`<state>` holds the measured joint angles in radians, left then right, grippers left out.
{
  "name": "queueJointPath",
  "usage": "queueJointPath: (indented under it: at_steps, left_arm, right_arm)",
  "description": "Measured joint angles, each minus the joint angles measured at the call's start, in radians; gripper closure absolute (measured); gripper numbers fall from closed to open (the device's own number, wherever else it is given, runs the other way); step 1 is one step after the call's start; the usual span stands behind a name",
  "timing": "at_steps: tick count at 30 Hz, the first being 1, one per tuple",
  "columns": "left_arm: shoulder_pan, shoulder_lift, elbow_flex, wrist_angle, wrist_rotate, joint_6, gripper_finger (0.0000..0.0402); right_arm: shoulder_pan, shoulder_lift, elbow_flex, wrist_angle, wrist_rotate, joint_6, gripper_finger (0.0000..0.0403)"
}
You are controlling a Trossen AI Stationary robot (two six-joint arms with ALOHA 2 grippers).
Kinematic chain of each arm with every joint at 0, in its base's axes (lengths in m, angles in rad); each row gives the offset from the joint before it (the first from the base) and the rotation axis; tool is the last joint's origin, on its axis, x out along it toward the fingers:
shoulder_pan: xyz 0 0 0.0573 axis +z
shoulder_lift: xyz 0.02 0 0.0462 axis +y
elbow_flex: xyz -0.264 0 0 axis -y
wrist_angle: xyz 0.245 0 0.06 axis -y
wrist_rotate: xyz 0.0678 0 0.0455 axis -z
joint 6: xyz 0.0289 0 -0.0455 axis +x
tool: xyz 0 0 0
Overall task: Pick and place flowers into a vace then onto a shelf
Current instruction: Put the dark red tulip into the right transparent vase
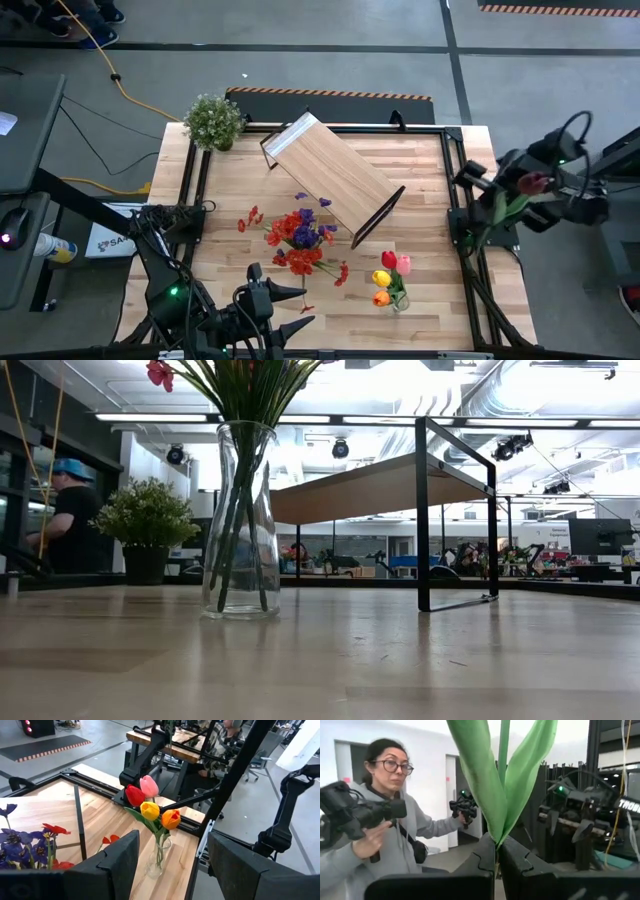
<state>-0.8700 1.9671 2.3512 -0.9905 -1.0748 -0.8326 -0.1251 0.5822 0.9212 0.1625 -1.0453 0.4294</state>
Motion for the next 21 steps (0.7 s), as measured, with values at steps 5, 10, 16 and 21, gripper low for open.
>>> queueJointPath:
  at_steps: [5, 10, 16, 21]
  left_arm:
    - [0.0, 0.0, 0.0, 0.0, 0.0, 0.0, 0.0135]
    - [0.0, 0.0, 0.0, 0.0, 0.001, -0.001, 0.0135]
    - [0.0, 0.0, 0.0, 0.0, 0.004, 0.0, 0.0135]
    - [0.0, 0.0, 0.0, 0.0, 0.026, 0.0, 0.0135]
  right_arm:
    - [0.122, -0.001, -0.103, 0.128, 0.103, -0.004, 0.0403]
    - [0.232, -0.001, -0.201, 0.295, 0.21, -0.003, 0.0403]
    - [0.327, -0.002, -0.251, 0.336, 0.334, -0.076, 0.0403]
    - [0.42, 0.012, -0.251, 0.334, 0.428, -0.19, 0.0403]
